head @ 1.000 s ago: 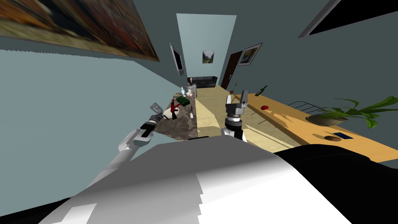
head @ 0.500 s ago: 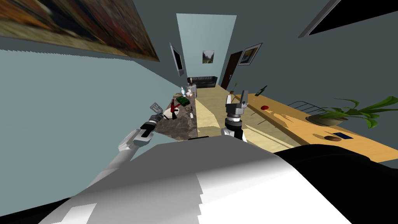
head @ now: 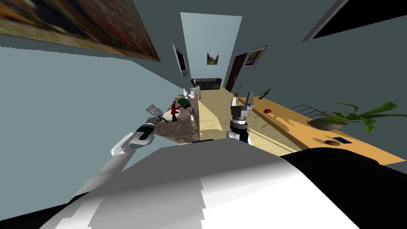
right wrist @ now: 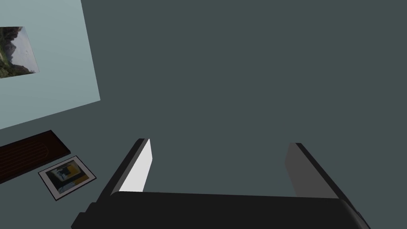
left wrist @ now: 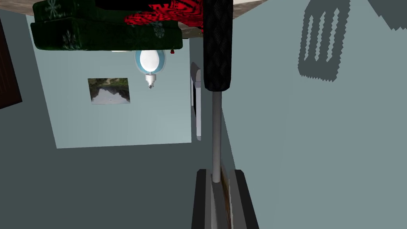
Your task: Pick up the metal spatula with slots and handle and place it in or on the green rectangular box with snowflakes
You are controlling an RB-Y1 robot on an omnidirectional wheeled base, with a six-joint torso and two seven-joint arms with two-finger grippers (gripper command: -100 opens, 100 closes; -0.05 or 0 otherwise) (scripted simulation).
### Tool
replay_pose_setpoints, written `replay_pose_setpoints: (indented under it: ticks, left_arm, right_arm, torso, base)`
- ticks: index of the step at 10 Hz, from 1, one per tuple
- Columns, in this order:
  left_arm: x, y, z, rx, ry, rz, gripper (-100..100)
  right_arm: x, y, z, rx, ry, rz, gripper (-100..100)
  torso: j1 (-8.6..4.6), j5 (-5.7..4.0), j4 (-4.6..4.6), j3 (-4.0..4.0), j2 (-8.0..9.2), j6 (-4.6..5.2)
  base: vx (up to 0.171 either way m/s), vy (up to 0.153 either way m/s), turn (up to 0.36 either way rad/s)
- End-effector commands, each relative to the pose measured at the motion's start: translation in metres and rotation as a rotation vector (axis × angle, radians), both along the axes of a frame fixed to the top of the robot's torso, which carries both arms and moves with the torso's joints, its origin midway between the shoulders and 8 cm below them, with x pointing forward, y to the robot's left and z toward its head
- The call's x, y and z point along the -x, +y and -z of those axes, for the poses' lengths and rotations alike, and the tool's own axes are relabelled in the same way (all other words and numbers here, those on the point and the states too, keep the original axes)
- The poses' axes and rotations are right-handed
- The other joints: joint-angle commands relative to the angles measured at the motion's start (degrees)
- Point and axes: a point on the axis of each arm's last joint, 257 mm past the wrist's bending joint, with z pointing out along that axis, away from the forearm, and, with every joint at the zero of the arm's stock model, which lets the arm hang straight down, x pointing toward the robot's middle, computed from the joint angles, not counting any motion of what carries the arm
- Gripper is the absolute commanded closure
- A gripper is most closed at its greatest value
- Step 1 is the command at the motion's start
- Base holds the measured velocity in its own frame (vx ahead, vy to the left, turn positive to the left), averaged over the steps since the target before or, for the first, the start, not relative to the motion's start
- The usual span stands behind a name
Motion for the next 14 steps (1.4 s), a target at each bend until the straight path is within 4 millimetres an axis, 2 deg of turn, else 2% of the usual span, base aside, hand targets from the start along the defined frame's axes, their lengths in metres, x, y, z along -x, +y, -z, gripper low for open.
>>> replay_pose_setpoints:
  ticks: [1, 4, 9, 10, 12, 14]
  left_arm:
    - [0.010, 0.037, -0.008, -0.020, 0.008, -0.074, 100]
    - [0.020, 0.078, -0.024, -0.045, 0.013, -0.162, 100]
    - [0.036, 0.135, -0.057, -0.074, 0.006, -0.291, 100]
    - [0.040, 0.151, -0.069, -0.078, 0.000, -0.329, 100]
    - [0.043, 0.170, -0.083, -0.073, -0.009, -0.368, 100]
    - [0.041, 0.180, -0.092, -0.057, -0.016, -0.387, 100]
  right_arm:
    - [0.000, 0.000, 0.000, 0.000, 0.000, 0.000, 0]
    - [0.000, 0.000, 0.000, 0.000, 0.000, 0.000, 0]
    - [0.000, 0.000, 0.000, 0.000, 0.000, 0.000, 0]
    - [0.000, 0.000, 0.000, 0.000, 0.000, 0.000, 0]
    - [0.000, 0.000, 0.000, 0.000, 0.000, 0.000, 0]
    - [0.000, 0.000, 0.000, 0.000, 0.000, 0.000, 0]
  torso:
    - [0.00, 0.00, 0.00, 0.00, 0.00, 0.00]
    - [-0.22, -0.08, 0.02, 0.06, 0.09, -0.05]
    - [-0.10, -0.10, -0.02, -0.08, -0.15, -0.04]
    - [-0.15, -0.10, -0.02, -0.07, -0.13, -0.04]
    - [-0.38, -0.19, -0.06, -0.22, -0.41, 0.04]
    - [-0.07, -0.14, -0.14, -0.45, -0.81, 0.11]
  base:
    - [-0.072, -0.242, 0.016]
    - [-0.027, -0.236, 0.034]
    - [0.001, -0.175, -0.003]
    - [0.050, -0.235, -0.068]
    - [0.104, -0.210, -0.082]
    - [0.182, -0.099, -0.134]
